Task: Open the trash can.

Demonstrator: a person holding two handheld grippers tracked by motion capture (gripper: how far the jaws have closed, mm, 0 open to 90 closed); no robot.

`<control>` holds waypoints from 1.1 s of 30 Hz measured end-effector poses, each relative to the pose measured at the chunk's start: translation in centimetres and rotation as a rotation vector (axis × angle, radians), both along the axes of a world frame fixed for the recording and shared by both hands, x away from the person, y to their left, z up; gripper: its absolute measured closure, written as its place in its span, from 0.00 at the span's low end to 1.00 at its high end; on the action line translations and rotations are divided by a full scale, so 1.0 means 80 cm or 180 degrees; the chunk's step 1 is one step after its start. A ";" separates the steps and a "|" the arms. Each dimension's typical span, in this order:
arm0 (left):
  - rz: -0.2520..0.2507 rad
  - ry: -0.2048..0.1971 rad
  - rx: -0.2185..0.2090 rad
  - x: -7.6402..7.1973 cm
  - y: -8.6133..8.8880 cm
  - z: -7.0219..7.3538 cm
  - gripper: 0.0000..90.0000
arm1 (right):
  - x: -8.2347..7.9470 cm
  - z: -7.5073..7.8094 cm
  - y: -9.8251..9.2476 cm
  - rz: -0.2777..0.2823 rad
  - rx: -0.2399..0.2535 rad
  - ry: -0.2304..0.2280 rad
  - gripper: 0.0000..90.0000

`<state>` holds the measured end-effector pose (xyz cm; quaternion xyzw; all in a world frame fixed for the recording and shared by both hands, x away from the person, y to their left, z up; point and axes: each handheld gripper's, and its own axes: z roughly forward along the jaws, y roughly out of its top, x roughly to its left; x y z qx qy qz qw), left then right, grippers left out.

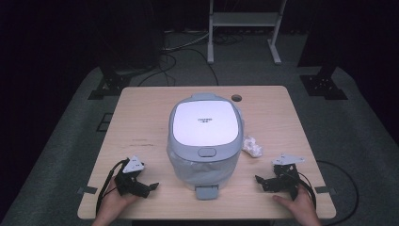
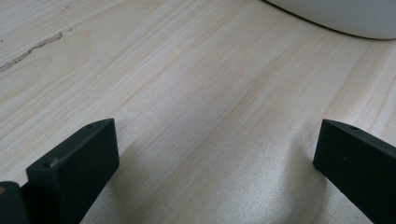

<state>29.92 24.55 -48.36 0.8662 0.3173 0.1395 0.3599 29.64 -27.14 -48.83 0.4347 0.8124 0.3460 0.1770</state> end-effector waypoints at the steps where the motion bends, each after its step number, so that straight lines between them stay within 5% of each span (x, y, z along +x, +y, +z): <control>1: -0.0001 -0.0002 -0.0002 0.000 0.000 0.000 0.00 | 0.000 0.000 0.000 0.0000 0.0000 0.0000 0.02; 10: 0.0005 -0.0003 -0.0013 0.000 0.001 0.000 0.00 | 0.000 0.000 0.000 0.0000 0.0001 0.0001 0.02; 21: -0.0109 -0.0050 -0.0164 -0.008 0.011 0.013 0.24 | 0.000 0.000 0.000 0.0000 0.0000 0.0000 0.02; 33: -0.0205 -0.0138 -0.0509 -0.021 0.016 0.040 0.44 | 0.000 0.000 0.000 0.0001 -0.0001 0.0000 0.02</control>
